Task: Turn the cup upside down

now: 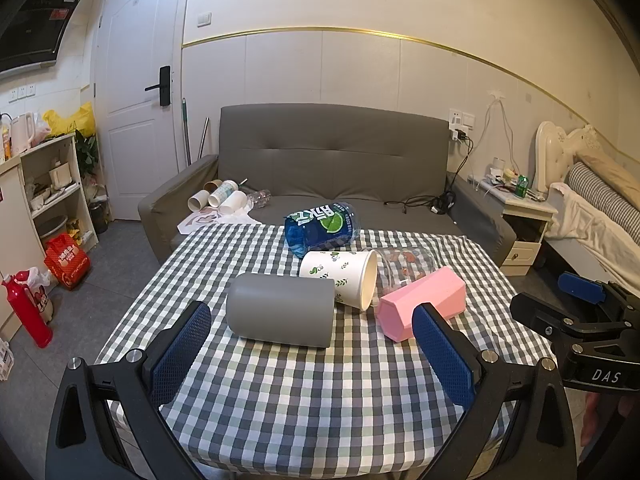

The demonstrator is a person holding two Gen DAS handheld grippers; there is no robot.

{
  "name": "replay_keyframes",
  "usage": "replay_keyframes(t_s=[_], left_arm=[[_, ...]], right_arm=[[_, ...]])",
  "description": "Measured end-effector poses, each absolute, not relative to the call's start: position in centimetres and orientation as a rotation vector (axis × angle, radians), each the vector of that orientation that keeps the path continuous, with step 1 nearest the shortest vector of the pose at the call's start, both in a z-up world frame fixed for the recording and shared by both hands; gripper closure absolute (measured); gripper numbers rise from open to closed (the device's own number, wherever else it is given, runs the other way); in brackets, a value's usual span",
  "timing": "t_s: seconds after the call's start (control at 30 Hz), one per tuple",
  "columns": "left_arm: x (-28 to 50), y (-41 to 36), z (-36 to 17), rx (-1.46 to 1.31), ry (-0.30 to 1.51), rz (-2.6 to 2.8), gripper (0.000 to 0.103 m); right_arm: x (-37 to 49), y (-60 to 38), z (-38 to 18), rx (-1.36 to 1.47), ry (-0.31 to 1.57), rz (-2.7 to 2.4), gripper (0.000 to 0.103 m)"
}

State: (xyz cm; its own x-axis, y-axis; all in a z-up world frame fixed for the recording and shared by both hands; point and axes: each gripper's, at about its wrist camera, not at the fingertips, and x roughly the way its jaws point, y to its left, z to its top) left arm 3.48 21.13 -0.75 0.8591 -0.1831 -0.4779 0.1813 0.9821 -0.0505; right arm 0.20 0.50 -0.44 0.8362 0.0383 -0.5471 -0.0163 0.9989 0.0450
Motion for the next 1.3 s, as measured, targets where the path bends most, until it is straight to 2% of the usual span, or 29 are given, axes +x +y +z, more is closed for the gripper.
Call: replay_keyframes(t_s=[1.3], left_arm=[[4.1, 22.6, -1.1, -0.013, 0.515, -0.156, 0.000]], right_arm=[[0.4, 2.2, -0.5, -0.015, 0.584, 0.089, 0.000]])
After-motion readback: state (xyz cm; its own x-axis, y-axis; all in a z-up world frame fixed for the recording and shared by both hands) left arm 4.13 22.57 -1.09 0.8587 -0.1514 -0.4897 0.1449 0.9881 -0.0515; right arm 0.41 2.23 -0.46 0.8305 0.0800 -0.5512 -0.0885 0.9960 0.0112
